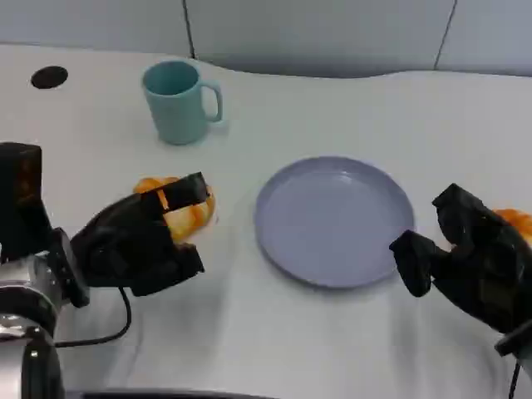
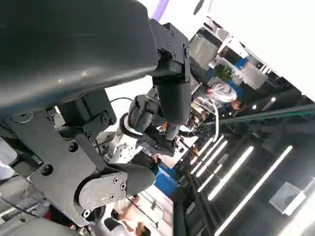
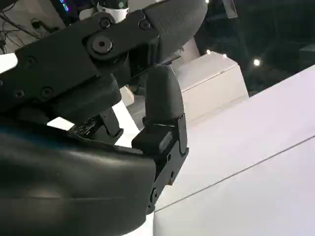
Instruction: Grasp the bread from the table and place it into the plate.
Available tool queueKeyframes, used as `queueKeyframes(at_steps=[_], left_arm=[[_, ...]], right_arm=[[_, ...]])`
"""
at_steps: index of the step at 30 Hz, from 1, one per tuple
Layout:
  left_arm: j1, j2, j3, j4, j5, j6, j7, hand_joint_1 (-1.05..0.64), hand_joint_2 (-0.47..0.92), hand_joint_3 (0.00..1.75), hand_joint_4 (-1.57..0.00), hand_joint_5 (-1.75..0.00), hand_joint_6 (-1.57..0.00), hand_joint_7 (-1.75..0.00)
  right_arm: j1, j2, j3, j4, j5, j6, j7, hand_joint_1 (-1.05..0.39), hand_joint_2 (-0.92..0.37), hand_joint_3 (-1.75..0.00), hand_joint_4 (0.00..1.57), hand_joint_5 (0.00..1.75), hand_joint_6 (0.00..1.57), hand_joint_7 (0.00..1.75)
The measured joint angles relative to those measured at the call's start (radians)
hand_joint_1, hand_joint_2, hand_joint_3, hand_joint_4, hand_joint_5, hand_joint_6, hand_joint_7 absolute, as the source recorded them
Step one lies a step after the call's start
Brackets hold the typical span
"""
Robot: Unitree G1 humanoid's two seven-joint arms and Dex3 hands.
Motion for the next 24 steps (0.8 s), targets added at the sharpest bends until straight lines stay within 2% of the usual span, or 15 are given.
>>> queueKeyframes(at_steps=[12, 24], left_arm=[[0.000, -0.001, 0.001, 0.000, 0.000, 0.005, 0.000, -0.24, 0.29, 0.93, -1.36, -1.75, -0.92, -1.75], [0.000, -0.002, 0.005, 0.000, 0.000, 0.002, 0.000, -0.25, 0.29, 0.92, -1.39, -1.75, -0.97, -1.75]], right_arm=[[0.000, 0.000, 0.000, -0.001, 0.000, 0.003, -0.006, -0.44, -0.83, 0.00, 0.88, 1.75, 0.67, 1.75], [0.000, 0.000, 0.000, -0.001, 0.000, 0.005, -0.007, -0.44, -0.83, 0.00, 0.87, 1.75, 0.66, 1.75]])
